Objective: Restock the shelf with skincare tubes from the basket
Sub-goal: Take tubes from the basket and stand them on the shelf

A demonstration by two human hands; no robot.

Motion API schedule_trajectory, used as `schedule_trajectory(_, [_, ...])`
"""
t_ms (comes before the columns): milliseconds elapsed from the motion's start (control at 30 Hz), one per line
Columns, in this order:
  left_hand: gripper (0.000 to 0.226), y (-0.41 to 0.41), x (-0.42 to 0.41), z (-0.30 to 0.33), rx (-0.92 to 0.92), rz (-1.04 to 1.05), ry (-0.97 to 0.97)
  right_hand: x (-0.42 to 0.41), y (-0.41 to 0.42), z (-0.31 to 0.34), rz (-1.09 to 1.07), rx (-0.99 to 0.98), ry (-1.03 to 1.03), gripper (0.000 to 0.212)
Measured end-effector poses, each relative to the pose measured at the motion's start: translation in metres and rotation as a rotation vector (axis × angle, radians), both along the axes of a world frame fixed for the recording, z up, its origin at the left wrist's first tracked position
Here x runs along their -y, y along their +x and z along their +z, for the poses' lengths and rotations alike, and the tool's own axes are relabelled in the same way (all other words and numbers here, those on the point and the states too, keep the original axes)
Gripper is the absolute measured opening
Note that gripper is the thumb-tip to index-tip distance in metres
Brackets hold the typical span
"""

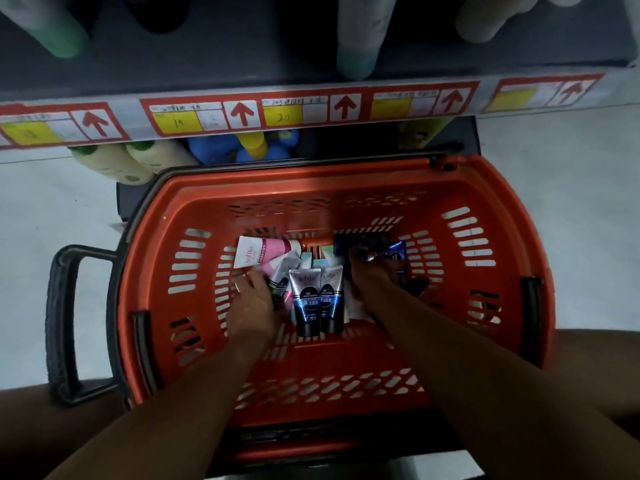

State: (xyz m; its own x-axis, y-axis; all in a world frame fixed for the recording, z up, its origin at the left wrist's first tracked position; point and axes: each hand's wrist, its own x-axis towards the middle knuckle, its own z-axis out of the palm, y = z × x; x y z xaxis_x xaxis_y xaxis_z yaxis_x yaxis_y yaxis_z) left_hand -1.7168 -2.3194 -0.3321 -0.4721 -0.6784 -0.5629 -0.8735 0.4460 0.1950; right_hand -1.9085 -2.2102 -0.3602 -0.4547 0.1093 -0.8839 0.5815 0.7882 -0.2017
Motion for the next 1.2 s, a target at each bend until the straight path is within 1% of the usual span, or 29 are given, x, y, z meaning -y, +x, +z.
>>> schedule_trajectory(67, [0.07, -0.001, -0.002, -0.003, -0.005, 0.027, -0.002, 0.009, -0.002, -0.004, 0.009, -0.008, 0.07, 0.078])
schedule_trajectory(100, [0.071, -0.002, -0.002, -0.003, -0.005, 0.035, -0.005, 0.011, -0.002, -0.011, 0.013, -0.046, 0.08, 0.085])
schedule_trajectory(167, [0.071, -0.004, -0.001, -0.003, -0.003, 0.053, -0.004, 0.003, -0.003, -0.044, -0.007, -0.063, 0.121, 0.112])
schedule_trajectory(200, [0.071, -0.004, 0.0, -0.003, -0.003, 0.057, 0.001, -0.007, -0.004, -0.088, -0.025, -0.056, 0.135, 0.119])
schedule_trajectory(233, [0.071, -0.004, 0.001, -0.002, -0.004, 0.056, 0.003, -0.014, -0.003, -0.114, -0.047, -0.041, 0.135, 0.12])
schedule_trajectory(267, [0.072, -0.003, 0.002, -0.001, -0.002, 0.054, 0.007, -0.016, -0.002, -0.12, -0.061, -0.039, 0.137, 0.116])
schedule_trajectory(300, [0.073, -0.003, 0.002, 0.0, 0.001, 0.049, 0.011, -0.017, -0.001, -0.122, -0.082, -0.04, 0.12, 0.107])
schedule_trajectory(333, [0.073, -0.004, 0.003, 0.002, 0.002, 0.041, 0.009, -0.017, -0.001, -0.117, -0.077, -0.054, 0.094, 0.091])
schedule_trajectory(367, [0.072, -0.005, 0.003, 0.005, 0.005, 0.032, 0.007, -0.011, 0.002, -0.09, -0.052, -0.058, 0.044, 0.072])
schedule_trajectory(400, [0.072, -0.006, 0.004, 0.008, 0.014, 0.025, 0.002, -0.007, 0.005, -0.062, -0.038, -0.054, 0.019, 0.06])
schedule_trajectory(433, [0.072, -0.007, 0.005, 0.01, 0.027, 0.019, -0.005, -0.002, 0.008, -0.026, -0.064, -0.045, 0.005, 0.055])
schedule_trajectory(533, [0.078, -0.008, 0.008, 0.02, 0.078, -0.014, -0.044, -0.005, 0.011, 0.01, -0.126, 0.014, -0.08, 0.046])
schedule_trajectory(567, [0.08, -0.008, 0.008, 0.023, 0.079, -0.018, -0.059, -0.009, 0.01, 0.015, -0.119, 0.007, -0.063, 0.045])
schedule_trajectory(600, [0.081, -0.008, 0.008, 0.026, 0.08, -0.012, -0.064, -0.011, 0.008, 0.021, -0.115, -0.008, -0.038, 0.047])
schedule_trajectory(667, [0.084, -0.007, 0.008, 0.032, 0.091, 0.007, -0.052, -0.015, 0.006, 0.034, -0.068, -0.048, -0.009, 0.057])
schedule_trajectory(700, [0.084, -0.005, 0.007, 0.035, 0.093, 0.021, -0.044, -0.017, 0.006, 0.04, -0.017, -0.072, -0.013, 0.056])
schedule_trajectory(733, [0.083, -0.004, 0.007, 0.039, 0.09, 0.042, -0.032, -0.019, 0.005, 0.045, 0.035, -0.102, -0.028, 0.047])
schedule_trajectory(800, [0.078, -0.001, 0.005, 0.049, 0.073, 0.085, -0.017, -0.028, 0.005, 0.061, 0.129, -0.177, -0.046, 0.024])
schedule_trajectory(867, [0.075, 0.001, 0.004, 0.063, 0.062, 0.116, -0.01, -0.035, 0.005, 0.078, 0.256, -0.275, -0.07, 0.019])
schedule_trajectory(933, [0.069, 0.003, 0.001, 0.079, 0.057, 0.143, -0.02, -0.038, 0.007, 0.091, 0.362, -0.325, -0.097, 0.016])
schedule_trajectory(1000, [0.062, 0.004, -0.001, 0.094, 0.022, 0.166, -0.03, -0.043, 0.012, 0.106, 0.358, -0.386, -0.112, 0.021])
schedule_trajectory(1033, [0.06, 0.004, -0.003, 0.102, -0.006, 0.18, -0.037, -0.046, 0.015, 0.112, 0.349, -0.428, -0.124, 0.031])
schedule_trajectory(1100, [0.06, 0.006, -0.008, 0.119, -0.066, 0.216, -0.054, -0.053, 0.02, 0.121, 0.358, -0.509, -0.153, 0.059])
schedule_trajectory(1133, [0.062, 0.007, -0.012, 0.13, -0.1, 0.231, -0.064, -0.057, 0.022, 0.122, 0.366, -0.543, -0.167, 0.067])
schedule_trajectory(1167, [0.065, 0.008, -0.016, 0.141, -0.136, 0.242, -0.076, -0.06, 0.023, 0.125, 0.378, -0.575, -0.174, 0.068])
schedule_trajectory(1200, [0.069, 0.01, -0.02, 0.151, -0.181, 0.255, -0.077, -0.062, 0.03, 0.145, 0.39, -0.607, -0.183, 0.067])
